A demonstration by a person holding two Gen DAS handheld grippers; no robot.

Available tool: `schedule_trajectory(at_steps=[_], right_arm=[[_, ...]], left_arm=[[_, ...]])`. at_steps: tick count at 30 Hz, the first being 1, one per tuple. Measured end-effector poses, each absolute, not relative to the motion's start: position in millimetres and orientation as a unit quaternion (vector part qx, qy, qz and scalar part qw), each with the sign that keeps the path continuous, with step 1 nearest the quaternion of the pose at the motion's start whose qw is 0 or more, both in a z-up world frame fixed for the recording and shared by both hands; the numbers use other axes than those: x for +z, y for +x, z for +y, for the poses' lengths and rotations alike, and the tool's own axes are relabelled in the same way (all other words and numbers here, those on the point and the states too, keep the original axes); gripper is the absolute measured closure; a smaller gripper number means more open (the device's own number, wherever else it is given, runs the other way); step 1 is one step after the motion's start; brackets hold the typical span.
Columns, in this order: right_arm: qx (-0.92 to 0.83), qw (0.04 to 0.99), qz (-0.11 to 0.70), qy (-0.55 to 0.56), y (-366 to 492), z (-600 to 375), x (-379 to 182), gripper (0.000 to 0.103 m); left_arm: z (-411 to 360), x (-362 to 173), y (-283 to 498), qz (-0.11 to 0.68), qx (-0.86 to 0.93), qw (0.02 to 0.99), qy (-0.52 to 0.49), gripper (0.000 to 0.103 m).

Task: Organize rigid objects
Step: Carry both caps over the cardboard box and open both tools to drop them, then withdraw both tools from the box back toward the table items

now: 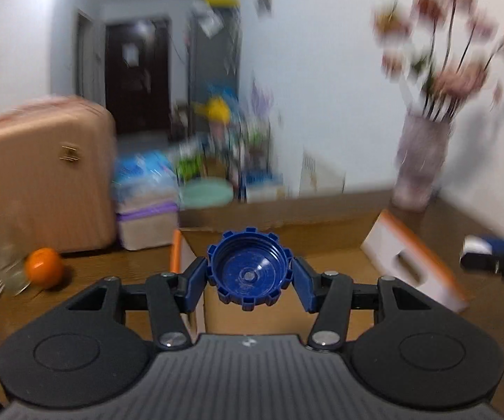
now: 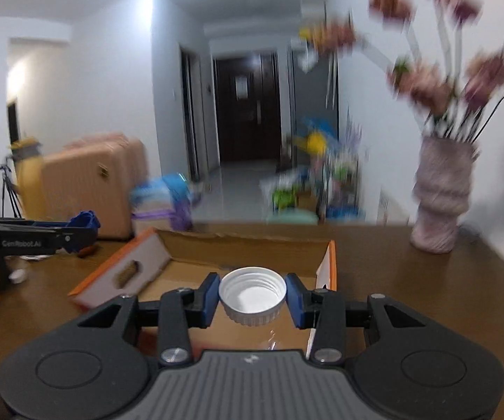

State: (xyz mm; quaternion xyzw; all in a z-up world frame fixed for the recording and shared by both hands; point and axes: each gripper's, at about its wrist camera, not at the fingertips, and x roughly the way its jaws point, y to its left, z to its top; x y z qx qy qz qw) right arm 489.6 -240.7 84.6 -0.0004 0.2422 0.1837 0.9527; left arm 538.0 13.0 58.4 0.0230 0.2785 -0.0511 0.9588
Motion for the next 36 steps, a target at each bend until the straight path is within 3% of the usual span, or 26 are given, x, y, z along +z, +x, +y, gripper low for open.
schedule_trajectory(at_steps=[3,7,14,19,22,26,36], right_arm=[[0.170,0.931,0.322,-0.003,586.7,-232.4,63.9,0.063],[0.135,0.916,0.374,-0.056,670.2,-210.2,37.1,0.064],[0.115,0.895,0.414,-0.121,713.9,-177.2,6.3,0.062],[0.126,0.895,0.409,-0.122,705.0,-169.9,9.9,0.047],[0.126,0.899,0.402,-0.118,696.3,-173.9,28.3,0.046],[0.133,0.908,0.383,-0.108,665.1,-182.5,70.3,0.038],[0.121,0.947,0.272,-0.118,532.5,-202.4,163.1,0.026]], left_arm=[[8.2,31.6,618.4,0.358,-0.032,0.932,0.041,0.050],[4.6,9.1,668.1,0.391,-0.032,0.917,0.072,0.050],[23.7,-16.6,693.0,0.433,-0.016,0.898,0.078,0.047],[28.2,-3.8,685.4,0.430,-0.023,0.900,0.065,0.034],[27.0,18.4,672.5,0.424,-0.024,0.904,0.059,0.033],[28.4,61.6,640.5,0.398,-0.016,0.916,0.050,0.023],[38.5,150.9,502.3,0.258,-0.020,0.965,0.030,0.007]])
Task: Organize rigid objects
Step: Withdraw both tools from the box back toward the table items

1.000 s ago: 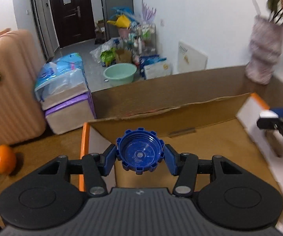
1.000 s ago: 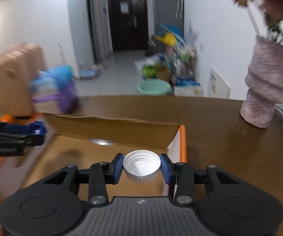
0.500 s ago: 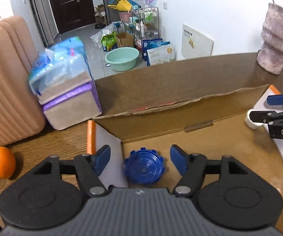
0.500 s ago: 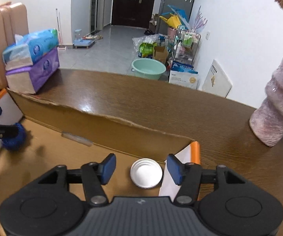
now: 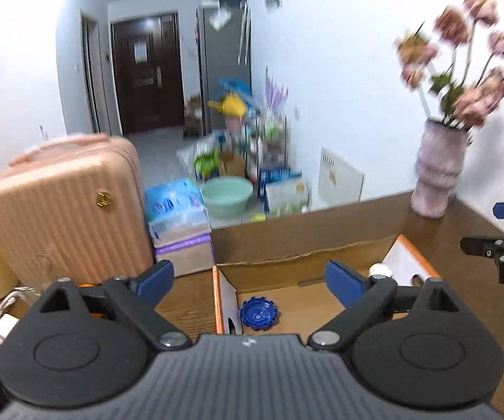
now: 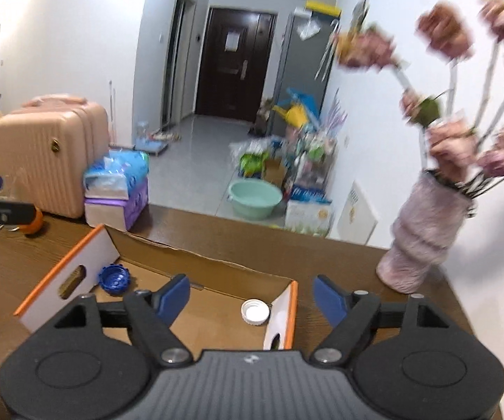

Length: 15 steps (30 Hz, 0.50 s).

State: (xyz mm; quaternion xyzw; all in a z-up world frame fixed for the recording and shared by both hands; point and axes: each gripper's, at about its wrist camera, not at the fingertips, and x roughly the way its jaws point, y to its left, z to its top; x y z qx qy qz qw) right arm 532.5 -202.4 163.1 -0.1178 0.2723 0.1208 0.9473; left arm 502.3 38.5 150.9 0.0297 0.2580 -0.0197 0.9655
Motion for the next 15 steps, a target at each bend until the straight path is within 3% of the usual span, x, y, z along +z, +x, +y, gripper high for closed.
schedule_trajectory(at_steps=[15], right_arm=[[0.116,0.977,0.172,-0.056,384.3,-210.5,152.1,0.024]], left_arm=[[42.5,127.0,343.0,0.127,-0.002,0.992,0.002,0.002]])
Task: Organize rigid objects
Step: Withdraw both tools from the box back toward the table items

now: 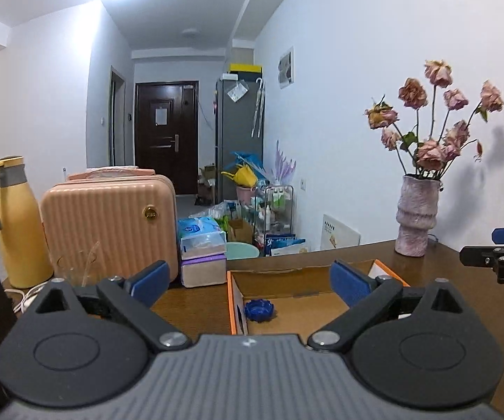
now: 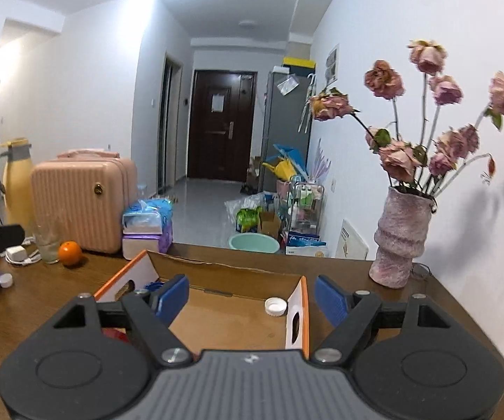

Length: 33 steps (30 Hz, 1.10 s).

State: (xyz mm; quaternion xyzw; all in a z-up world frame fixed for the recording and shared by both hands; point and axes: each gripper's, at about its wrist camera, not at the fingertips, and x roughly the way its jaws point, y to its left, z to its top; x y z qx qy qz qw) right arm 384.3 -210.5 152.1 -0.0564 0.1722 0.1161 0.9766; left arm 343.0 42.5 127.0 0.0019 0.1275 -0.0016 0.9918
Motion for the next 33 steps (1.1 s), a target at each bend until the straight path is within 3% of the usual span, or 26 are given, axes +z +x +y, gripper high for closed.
schedule_trajectory(at_steps=[13,19,27,33], right_arm=[[0.125,0.987,0.105,0.011,269.4,-242.2,110.0,0.019],[0.131,0.989,0.064,-0.007,201.4,-244.5,80.1,0.017],[0.081,0.996,0.042,0.008,107.1,-241.2,26.3,0.012],[0.050,0.998,0.039,-0.018,77.7,-232.3,11.3,0.012]], left_arm=[[31.3,80.3,221.1,0.074,0.040,0.996,0.033,0.001],[17.5,58.5,143.5,0.012,0.048,0.997,0.053,0.000],[14.0,9.3,63.5,0.026,0.016,0.999,0.022,0.000],[13.4,1.8,53.5,0.026,0.003,0.999,0.031,0.000]])
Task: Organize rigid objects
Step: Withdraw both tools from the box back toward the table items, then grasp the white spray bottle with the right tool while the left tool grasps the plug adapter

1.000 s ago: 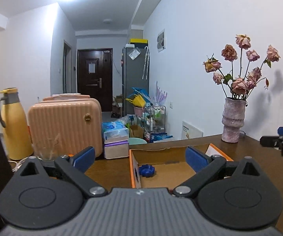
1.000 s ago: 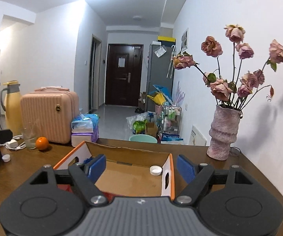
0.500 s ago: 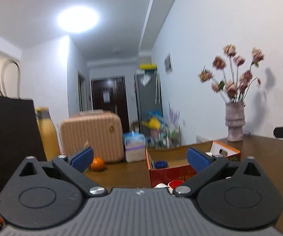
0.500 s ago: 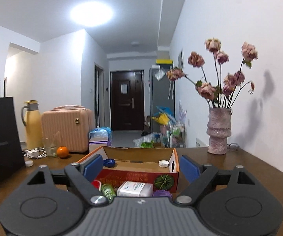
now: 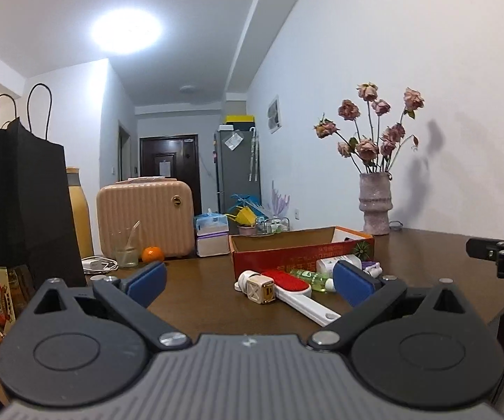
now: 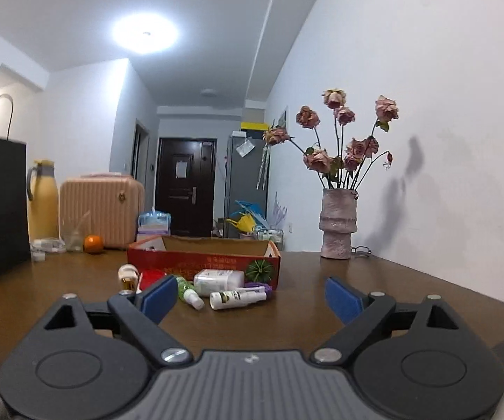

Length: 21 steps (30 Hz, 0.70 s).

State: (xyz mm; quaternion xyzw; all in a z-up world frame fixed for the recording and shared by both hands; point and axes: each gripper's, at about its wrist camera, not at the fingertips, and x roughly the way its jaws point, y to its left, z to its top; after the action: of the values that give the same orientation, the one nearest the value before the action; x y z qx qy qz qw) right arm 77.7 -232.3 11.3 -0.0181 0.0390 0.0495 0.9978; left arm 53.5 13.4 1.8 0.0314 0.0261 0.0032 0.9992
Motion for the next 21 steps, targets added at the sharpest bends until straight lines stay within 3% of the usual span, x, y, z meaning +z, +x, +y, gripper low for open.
schedule_trajectory(at_steps=[11,21], right_arm=[[0.064,0.997,0.044,-0.020,88.2,-227.6,4.5,0.012],[0.071,0.995,0.072,-0.017,123.0,-237.2,-6.3,0.012]], left_arm=[[12.3,-6.6,71.2,0.059,0.012,0.998,0.024,0.000],[1.8,-11.3,135.7,0.114,0.035,0.992,0.037,0.000]])
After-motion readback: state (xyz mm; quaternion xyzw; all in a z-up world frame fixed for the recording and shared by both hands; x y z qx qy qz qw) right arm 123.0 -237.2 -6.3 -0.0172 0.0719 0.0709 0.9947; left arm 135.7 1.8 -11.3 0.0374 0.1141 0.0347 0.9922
